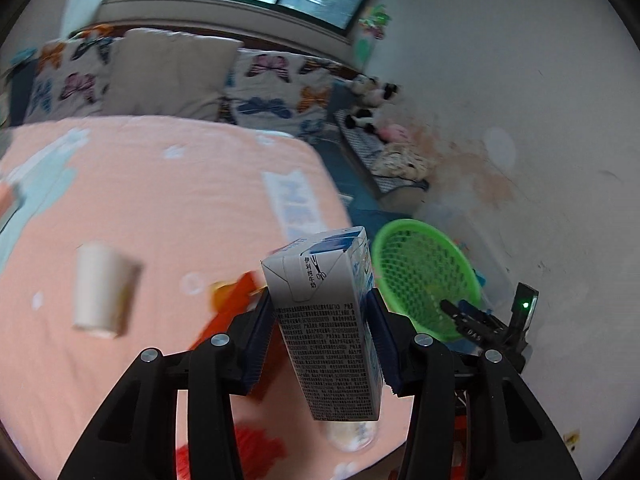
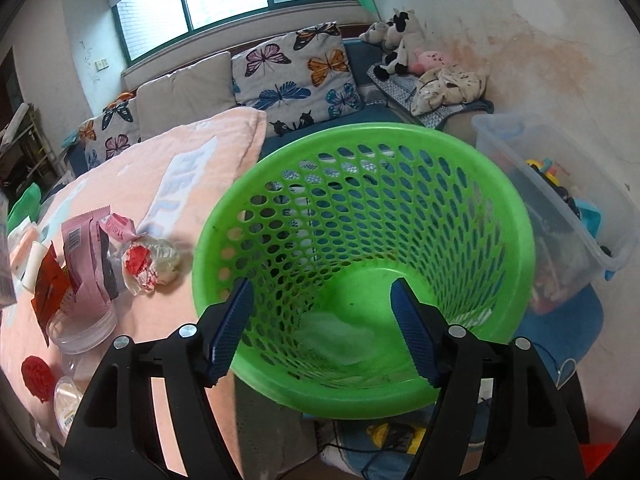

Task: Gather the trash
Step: 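Release the tub into the basket with the right tool while the left tool drops the carton in, then return both tools to the table and grasp the red mesh net with the left tool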

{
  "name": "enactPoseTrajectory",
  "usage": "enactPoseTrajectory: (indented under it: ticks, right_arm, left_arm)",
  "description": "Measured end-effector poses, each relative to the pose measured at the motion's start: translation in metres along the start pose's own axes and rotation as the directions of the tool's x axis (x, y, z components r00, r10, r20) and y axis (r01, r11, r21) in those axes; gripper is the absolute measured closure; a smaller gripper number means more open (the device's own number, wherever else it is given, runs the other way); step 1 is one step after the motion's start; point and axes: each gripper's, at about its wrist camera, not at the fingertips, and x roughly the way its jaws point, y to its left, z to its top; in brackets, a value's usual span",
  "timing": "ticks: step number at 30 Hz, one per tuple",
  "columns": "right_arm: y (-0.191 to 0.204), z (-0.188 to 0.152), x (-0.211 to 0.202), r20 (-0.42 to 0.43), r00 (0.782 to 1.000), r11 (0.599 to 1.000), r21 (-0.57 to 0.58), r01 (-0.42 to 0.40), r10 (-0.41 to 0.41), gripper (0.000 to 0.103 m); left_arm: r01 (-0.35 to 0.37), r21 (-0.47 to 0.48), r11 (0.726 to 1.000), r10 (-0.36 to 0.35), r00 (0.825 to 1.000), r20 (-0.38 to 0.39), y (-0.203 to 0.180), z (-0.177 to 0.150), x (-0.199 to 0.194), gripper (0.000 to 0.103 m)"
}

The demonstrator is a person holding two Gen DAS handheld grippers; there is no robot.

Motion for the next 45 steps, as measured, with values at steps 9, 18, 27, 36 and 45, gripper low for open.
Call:
enactPoseTrajectory:
  ticks: [9,18,27,36,45]
  right_arm:
    - [-0.02,0.006,-0.018,0.043,0.999,1.0,0.019,-0.019,0.018,0.029]
    - [-0.037,-0.008,-0.044,0.09,0.996,0.998,0.053,-0.017,0.012,0.024]
    - [-0.045,-0.027,-0.048,0.094,0.995,0.998,0.064,0.003,-0.009,0.02]
    - [-0.047,-0.037,-0.053,0.101,0.995,0.997,0.081,-0.019,0.011,0.018]
    - [-0.027,-0.05,-0.07,0.113,0.993,0.997,0.065,-0.045,0.038,0.013]
  left_arm:
    - [0.067,0.103,0.992,-0.061,0.996,-0.066,-0.068,0.03,0.07,0.058]
    - [0.104,0.181,0.978,-0.082,0.989,-0.126,-0.124,0.041,0.147,0.061]
    - [0.084,0.223,0.971,-0.041,0.981,-0.191,-0.157,0.034,0.211,0.062]
    - [0.07,0.243,0.968,-0.02,0.979,-0.204,-0.154,0.024,0.208,0.062]
    - [0.041,0.257,0.965,-0.005,0.99,-0.139,-0.136,0.008,0.152,0.048]
